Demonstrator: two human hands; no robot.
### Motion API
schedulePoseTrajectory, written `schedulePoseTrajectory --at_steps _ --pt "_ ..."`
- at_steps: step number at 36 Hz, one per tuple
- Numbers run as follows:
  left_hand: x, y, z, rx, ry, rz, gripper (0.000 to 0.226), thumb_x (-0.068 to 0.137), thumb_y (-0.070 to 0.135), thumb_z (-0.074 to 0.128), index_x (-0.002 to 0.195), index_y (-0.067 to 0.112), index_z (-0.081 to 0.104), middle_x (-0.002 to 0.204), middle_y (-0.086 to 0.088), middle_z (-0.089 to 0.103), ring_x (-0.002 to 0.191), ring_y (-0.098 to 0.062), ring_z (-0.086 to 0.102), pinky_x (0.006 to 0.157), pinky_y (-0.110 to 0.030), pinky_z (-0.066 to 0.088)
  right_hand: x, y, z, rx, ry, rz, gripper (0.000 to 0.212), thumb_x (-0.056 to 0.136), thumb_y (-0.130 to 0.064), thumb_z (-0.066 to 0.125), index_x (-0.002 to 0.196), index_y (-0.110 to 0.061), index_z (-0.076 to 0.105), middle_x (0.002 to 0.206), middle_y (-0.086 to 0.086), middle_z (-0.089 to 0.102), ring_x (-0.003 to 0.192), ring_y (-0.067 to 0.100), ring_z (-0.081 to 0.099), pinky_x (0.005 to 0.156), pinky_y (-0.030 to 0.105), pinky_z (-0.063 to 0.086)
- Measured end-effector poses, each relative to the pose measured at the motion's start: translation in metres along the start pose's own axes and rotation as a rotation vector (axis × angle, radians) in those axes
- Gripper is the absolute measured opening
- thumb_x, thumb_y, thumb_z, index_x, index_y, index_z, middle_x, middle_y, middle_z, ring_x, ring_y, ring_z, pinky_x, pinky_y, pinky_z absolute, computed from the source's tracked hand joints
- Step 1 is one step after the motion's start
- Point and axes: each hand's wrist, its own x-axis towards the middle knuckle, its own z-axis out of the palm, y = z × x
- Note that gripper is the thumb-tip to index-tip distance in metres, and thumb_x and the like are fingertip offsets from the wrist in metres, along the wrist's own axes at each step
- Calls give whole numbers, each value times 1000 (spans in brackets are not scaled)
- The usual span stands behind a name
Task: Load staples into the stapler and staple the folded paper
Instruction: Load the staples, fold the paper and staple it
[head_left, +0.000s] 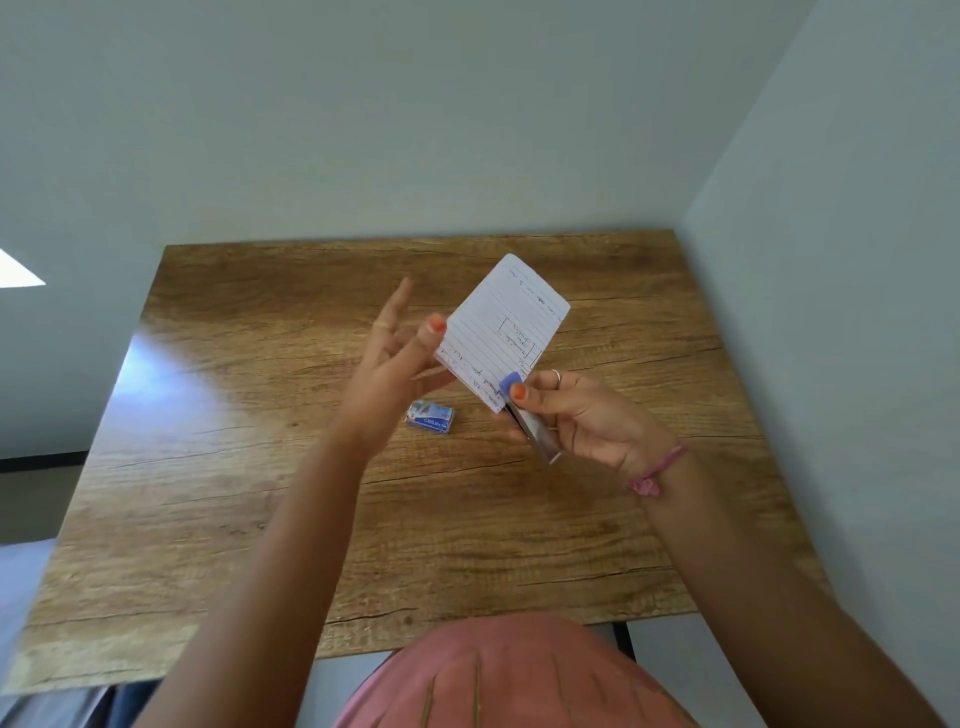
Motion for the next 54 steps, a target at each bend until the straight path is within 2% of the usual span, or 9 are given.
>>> schedulePoseTrajectory --at_steps 3,9,11,17,25,31,36,45,54 --pt "-11 -13 13 -142 12 -103 74 79 41 68 140 9 39 116 -8 69 108 -26 66 94 -39 53 1 1 2 35 32 -12 34 73 -12 75 106 -5 70 103 13 74 87 21 72 82 40 57" --pt "-25 -21 46 -160 -47 -135 47 71 31 82 112 14 67 111 -7 72 103 -25 69 81 -32 56 3 2 7 44 41 -66 25 71 -12 75 95 -6 75 99 9 75 88 19 73 68 33 61" --pt "-27 -24 53 -178 -2 -119 51 71 27 83 114 7 65 109 -12 72 100 -28 69 80 -37 57 4 2 8 62 39 -76 19 70 -10 73 89 -8 77 97 9 75 85 18 73 68 32 60" --pt "-27 -25 58 -183 62 -100 49 72 22 79 114 1 64 108 -15 72 99 -32 70 86 -48 55 7 4 9 62 51 -82 35 69 -8 73 102 1 68 96 9 75 84 18 73 70 32 60" --pt "-27 -24 55 -206 38 -114 42 74 18 76 112 3 65 107 -13 73 99 -29 70 77 -36 58 13 9 6 43 95 -64 32 66 -10 77 97 -4 72 101 11 75 91 22 72 84 39 59" --pt "-25 -19 46 -292 2 -178 39 85 28 67 118 9 62 111 -14 71 96 -29 70 80 -40 59 11 9 4 31 57 -76 27 69 -17 79 95 -10 76 103 13 74 93 24 72 85 37 58" --pt "-19 -13 43 -324 108 -207 24 95 22 56 114 9 64 108 -11 73 97 -26 70 78 -38 60 8 6 8 18 57 -57 40 68 -16 79 105 -4 70 103 12 74 92 22 72 68 30 60" --pt "-19 -3 36 -378 121 -179 17 97 15 53 107 8 65 104 -12 74 93 -24 72 67 -31 59 0 1 6 109 -5 -88 39 75 -17 75 110 -2 66 109 16 72 94 25 71 75 37 61" --pt "-19 -1 37 -360 128 -164 16 97 14 53 104 10 67 103 -11 74 95 -24 71 71 -31 60 -2 1 8 123 2 -89 36 74 -16 75 107 -3 66 104 14 74 91 22 72 79 38 60"
